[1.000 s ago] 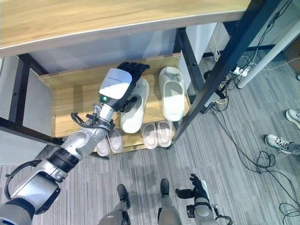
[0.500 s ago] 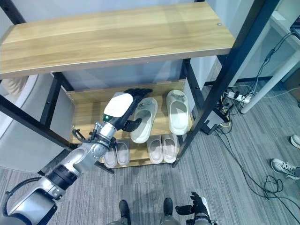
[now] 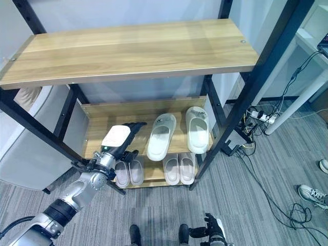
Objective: Arrange the slippers neatly on the shoe rack.
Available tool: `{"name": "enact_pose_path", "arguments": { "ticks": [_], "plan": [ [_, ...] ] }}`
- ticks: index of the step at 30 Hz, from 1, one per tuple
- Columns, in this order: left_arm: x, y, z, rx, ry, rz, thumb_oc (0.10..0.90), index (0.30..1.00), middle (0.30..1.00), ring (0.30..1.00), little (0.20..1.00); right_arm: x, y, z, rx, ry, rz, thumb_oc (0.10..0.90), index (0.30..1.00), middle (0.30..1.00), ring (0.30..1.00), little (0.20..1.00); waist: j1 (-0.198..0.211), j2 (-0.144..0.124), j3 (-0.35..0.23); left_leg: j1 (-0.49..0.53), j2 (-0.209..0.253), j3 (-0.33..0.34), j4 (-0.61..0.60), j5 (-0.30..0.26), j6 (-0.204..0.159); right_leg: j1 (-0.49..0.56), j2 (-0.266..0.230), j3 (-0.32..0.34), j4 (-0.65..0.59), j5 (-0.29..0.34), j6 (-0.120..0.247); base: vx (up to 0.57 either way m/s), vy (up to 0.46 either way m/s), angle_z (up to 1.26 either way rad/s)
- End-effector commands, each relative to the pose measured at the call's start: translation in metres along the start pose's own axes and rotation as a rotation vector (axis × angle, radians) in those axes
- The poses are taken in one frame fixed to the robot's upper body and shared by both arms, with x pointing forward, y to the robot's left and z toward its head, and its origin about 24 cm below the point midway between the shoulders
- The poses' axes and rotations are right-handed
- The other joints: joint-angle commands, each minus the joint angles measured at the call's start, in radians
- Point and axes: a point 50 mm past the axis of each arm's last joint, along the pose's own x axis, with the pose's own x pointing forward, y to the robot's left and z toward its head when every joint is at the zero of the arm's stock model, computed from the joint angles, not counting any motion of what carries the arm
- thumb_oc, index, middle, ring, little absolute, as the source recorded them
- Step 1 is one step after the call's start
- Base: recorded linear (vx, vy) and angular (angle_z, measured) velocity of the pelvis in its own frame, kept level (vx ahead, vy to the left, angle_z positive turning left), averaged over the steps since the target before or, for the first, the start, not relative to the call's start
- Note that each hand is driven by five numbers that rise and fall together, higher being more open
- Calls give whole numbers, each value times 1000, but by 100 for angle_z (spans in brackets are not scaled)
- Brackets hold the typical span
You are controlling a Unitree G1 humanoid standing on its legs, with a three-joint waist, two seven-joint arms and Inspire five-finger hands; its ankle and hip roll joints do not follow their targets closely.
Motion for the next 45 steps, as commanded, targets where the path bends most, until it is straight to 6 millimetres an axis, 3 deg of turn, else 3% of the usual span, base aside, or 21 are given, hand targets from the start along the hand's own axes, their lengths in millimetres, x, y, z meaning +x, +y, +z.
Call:
{"name": "enact_pose_path", "arguments": {
  "ticks": [1,6,10,18,24,30,38,42,45],
  "plan": [
    [30,34,20,-74,-92,140,800,900,900,900,900,2,-13,3,29,-19,-44,800,900,900,900,900,18,0,-44,29,56,-21,-2,-71,-70,-9,-73,-43,22,-66,84,0,0,0],
    [34,15,30,-173,-86,76,800,900,900,900,900,3,-12,9,34,-34,-39,800,900,900,900,900,14,2,-39,22,57,-22,-2,-70,-68,-18,-71,-39,24,-66,83,0,0,0],
    [32,-15,28,-302,10,-11,800,900,900,900,900,6,-12,16,34,-44,-42,800,900,900,900,900,9,6,-37,17,58,-18,-2,-69,-66,-28,-67,-32,24,-64,81,0,0,0],
    [31,-28,24,-393,73,-37,800,900,900,900,900,9,-11,21,28,-41,-51,800,900,900,900,900,9,12,-41,17,62,-17,-2,-66,-66,-33,-64,-28,22,-64,79,9,-2,-2],
    [37,-19,30,-376,30,5,800,900,900,900,900,8,-11,18,23,-35,-54,800,900,900,900,900,5,8,-47,20,64,-18,-2,-68,-67,-28,-62,-30,22,-68,77,34,-17,0],
    [45,-12,48,-400,-58,9,800,900,900,900,900,7,-13,14,29,-30,-55,800,900,900,900,900,-3,6,-46,21,65,-17,-2,-71,-69,-29,-60,-29,21,-69,78,11,-6,0],
    [59,-4,81,-396,-190,-11,800,900,900,900,900,7,-16,12,22,-34,-55,800,900,900,900,900,-19,11,-45,20,66,-11,-2,-73,-69,-38,-62,-22,25,-68,80,5,-4,-2],
    [72,9,105,-247,-308,19,800,900,900,900,900,8,-23,13,9,-40,-68,800,900,900,900,900,-26,19,-43,9,67,-10,-2,-73,-72,-52,-61,-17,26,-66,82,15,7,-8],
    [76,12,112,-223,-330,29,800,900,900,900,900,7,-25,11,3,-40,-75,800,900,900,900,900,-28,22,-43,3,67,-11,-2,-72,-72,-57,-61,-18,26,-65,84,0,0,0]
  ]
}}
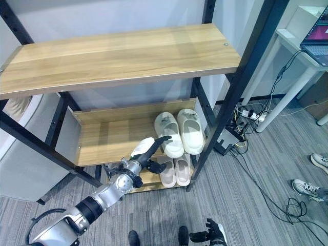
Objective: Arrange the slippers neatly on the shoe rack.
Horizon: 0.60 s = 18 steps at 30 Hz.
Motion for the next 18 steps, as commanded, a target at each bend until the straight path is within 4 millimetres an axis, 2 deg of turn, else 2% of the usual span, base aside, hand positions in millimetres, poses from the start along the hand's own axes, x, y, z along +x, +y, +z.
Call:
{"name": "enact_pose_path", "arguments": {
  "ticks": [1,3,7,13,18],
  "plan": [
    [42,45,63,78,-263,152,800,900,900,900,900,6,-23,19,-5,-91,-63,800,900,900,900,900,-1,16,6,23,68,-40,-6,-66,-74,-19,-60,-47,25,-62,83,0,0,0],
    [46,47,70,152,-298,150,800,900,900,900,900,5,-25,16,-19,-87,-68,800,900,900,900,900,-3,18,4,20,70,-40,-6,-67,-74,-22,-59,-49,25,-61,84,0,0,0],
    [48,46,69,184,-289,145,800,900,900,900,900,5,-27,14,-24,-85,-71,800,900,900,900,900,-5,18,2,20,71,-40,-6,-67,-74,-24,-58,-49,27,-62,84,0,0,0],
    [47,44,51,206,-220,133,800,900,900,900,900,4,-25,13,-32,-82,-63,800,900,900,900,900,-5,14,-1,20,71,-42,-6,-67,-73,-20,-59,-52,28,-63,86,0,0,0],
    [35,49,27,177,-153,143,800,900,900,900,900,4,-20,8,-21,-61,-54,800,900,900,900,900,6,6,-4,32,68,-43,-6,-71,-71,-2,-61,-59,29,-65,86,0,0,0]
  ]
}}
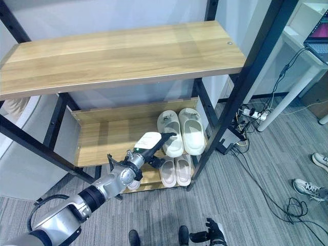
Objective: Arrange the slippers neatly on the shoe rack.
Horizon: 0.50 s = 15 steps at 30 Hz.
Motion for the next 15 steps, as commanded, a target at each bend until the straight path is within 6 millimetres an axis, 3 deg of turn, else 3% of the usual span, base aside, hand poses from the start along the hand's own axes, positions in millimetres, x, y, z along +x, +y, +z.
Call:
{"name": "enact_pose_path", "arguments": {
  "ticks": [1,9,15],
  "plan": [
    [26,58,15,1,-94,202,800,900,900,900,900,4,-20,7,9,-44,-67,800,900,900,900,900,11,5,-5,37,70,-44,-6,-64,-72,2,-60,-57,29,-67,89,0,0,0],
    [4,62,-10,-48,-41,247,800,900,900,900,900,2,-9,-1,21,0,-39,800,900,900,900,900,28,-14,-23,90,62,-52,-6,-76,-69,59,-63,-72,32,-78,90,0,1,0],
    [-11,76,-9,-100,-93,302,800,900,900,900,900,-1,-1,-8,25,36,-17,800,900,900,900,900,43,-27,-38,119,54,-58,-6,-85,-66,93,-68,-86,33,-77,93,-15,16,8]
  ]
}}
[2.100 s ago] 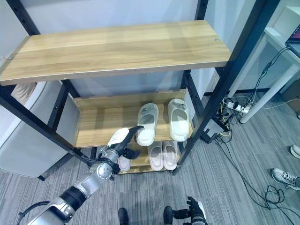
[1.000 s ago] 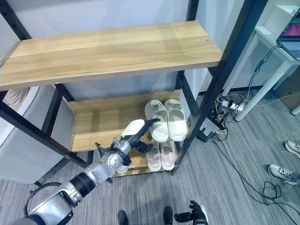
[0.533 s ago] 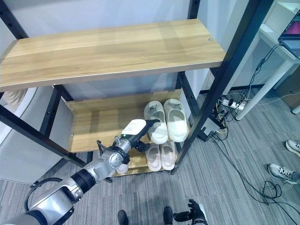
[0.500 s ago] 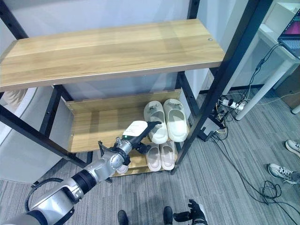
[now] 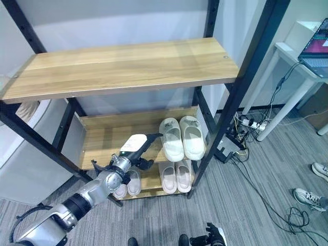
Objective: Arrange the slippers neatly on the shoe rack.
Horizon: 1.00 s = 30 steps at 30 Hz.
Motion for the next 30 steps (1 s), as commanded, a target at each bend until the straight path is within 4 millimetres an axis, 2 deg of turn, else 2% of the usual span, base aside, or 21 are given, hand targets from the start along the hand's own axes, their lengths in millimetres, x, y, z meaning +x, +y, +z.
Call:
{"name": "enact_pose_path", "arguments": {
  "ticks": [1,4,6,8,9,10,13,14,15,16,17,18,20,21,22,23,26,27,28,29,30],
  "plan": [
    [25,60,29,-96,-165,240,800,900,900,900,900,1,-3,0,24,-5,-21,800,900,900,900,900,37,-13,-42,41,52,-37,-2,-75,-59,2,-69,-65,33,-53,84,-32,25,10],
    [7,63,27,-264,-181,253,800,900,900,900,900,-2,2,-7,32,24,-7,800,900,900,900,900,48,-17,-48,54,46,-39,-2,-76,-57,15,-69,-71,33,-50,84,-51,23,4],
    [-21,61,21,-523,-192,246,800,900,900,900,900,-3,6,-11,56,50,3,800,900,900,900,900,67,-22,-50,63,40,-42,-2,-76,-54,26,-68,-77,32,-45,83,-72,26,-2],
    [-31,58,18,-585,-189,223,800,900,900,900,900,-4,9,-14,56,64,12,800,900,900,900,900,71,-24,-54,70,40,-43,-2,-78,-53,33,-68,-77,28,-42,84,-44,22,1],
    [-49,48,11,-716,-166,172,800,900,900,900,900,-5,10,-19,64,87,19,800,900,900,900,900,86,-27,-56,77,37,-44,-2,-79,-51,43,-66,-79,24,-39,84,-55,28,14],
    [-58,43,7,-778,-146,147,800,900,900,900,900,-6,11,-21,65,96,26,800,900,900,900,900,92,-28,-57,81,36,-44,-2,-80,-50,48,-66,-81,22,-38,84,-45,22,16],
    [-83,29,-3,-879,-89,73,800,900,900,900,900,-7,14,-26,60,124,45,800,900,900,900,900,113,-36,-59,94,33,-51,-2,-85,-47,64,-62,-81,14,-38,85,-28,7,10],
    [-98,15,-11,-931,-26,29,800,900,900,900,900,-8,14,-29,50,137,55,800,900,900,900,900,125,-40,-61,97,33,-54,-2,-85,-46,72,-61,-85,12,-37,85,-14,-2,4],
    [-98,15,-11,-932,-26,29,800,900,900,900,900,-8,14,-29,49,138,55,800,900,900,900,900,124,-40,-61,97,33,-54,-2,-85,-46,72,-61,-85,12,-37,85,-13,1,4],
    [-112,2,-18,-939,40,-17,800,900,900,900,900,-8,15,-30,47,142,59,800,900,900,900,900,132,-43,-62,100,33,-57,-2,-86,-45,78,-60,-87,9,-37,84,-5,2,4],
    [-112,2,-18,-939,40,-17,800,900,900,900,900,-8,15,-30,47,142,59,800,900,900,900,900,132,-43,-62,100,33,-58,-2,-86,-45,78,-60,-87,9,-37,84,-20,11,11],
    [-124,-12,-30,-951,140,-25,800,900,900,900,900,-9,15,-32,47,155,61,800,900,900,900,900,139,-46,-61,102,31,-63,-2,-86,-43,80,-59,-87,10,-38,83,-15,9,13],
    [-133,-21,-37,-946,200,-28,800,900,900,900,900,-9,17,-33,41,156,69,800,900,900,900,900,141,-47,-60,104,30,-66,-2,-87,-42,83,-59,-87,10,-38,83,-15,7,7],
    [-146,-38,-54,-961,336,-6,800,900,900,900,900,-9,16,-34,45,159,65,800,900,900,900,900,146,-52,-59,103,28,-69,-2,-86,-41,85,-58,-86,8,-38,80,0,0,0],
    [-146,-38,-54,-962,336,-5,800,900,900,900,900,-9,16,-34,45,159,64,800,900,900,900,900,146,-52,-59,103,28,-69,-2,-86,-41,85,-58,-87,9,-39,80,-18,-8,5],
    [-160,-54,-73,-935,487,22,800,900,900,900,900,-9,14,-33,61,160,57,800,900,900,900,900,148,-58,-58,102,26,-73,-2,-84,-40,85,-57,-87,7,-38,78,-11,-4,3],
    [-191,-80,-103,-889,767,78,800,900,900,900,900,-9,12,-36,86,170,49,800,900,900,900,900,147,-67,-57,103,24,-77,-2,-82,-39,87,-56,-88,8,-39,72,-6,-2,1],
    [-190,-80,-103,-889,767,79,800,900,900,900,900,-9,12,-36,86,169,49,800,900,900,900,900,146,-66,-57,103,24,-77,-2,-82,-39,87,-56,-88,8,-40,72,0,0,0],
    [-201,-88,-111,-893,857,102,800,900,900,900,900,-10,11,-37,92,170,46,800,900,900,900,900,145,-68,-58,103,23,-78,-2,-82,-39,88,-55,-88,8,-41,71,0,0,0],
    [-229,-104,-125,-885,1064,132,800,900,900,900,900,-11,10,-41,107,180,41,800,900,900,900,900,142,-72,-61,106,22,-77,-2,-80,-39,88,-54,-87,8,-41,68,0,0,0],
    [-229,-104,-125,-885,1063,132,800,900,900,900,900,-11,9,-41,107,179,40,800,900,900,900,900,141,-72,-60,106,23,-77,-2,-81,-39,88,-54,-88,8,-41,68,0,0,0]
  ]
}}
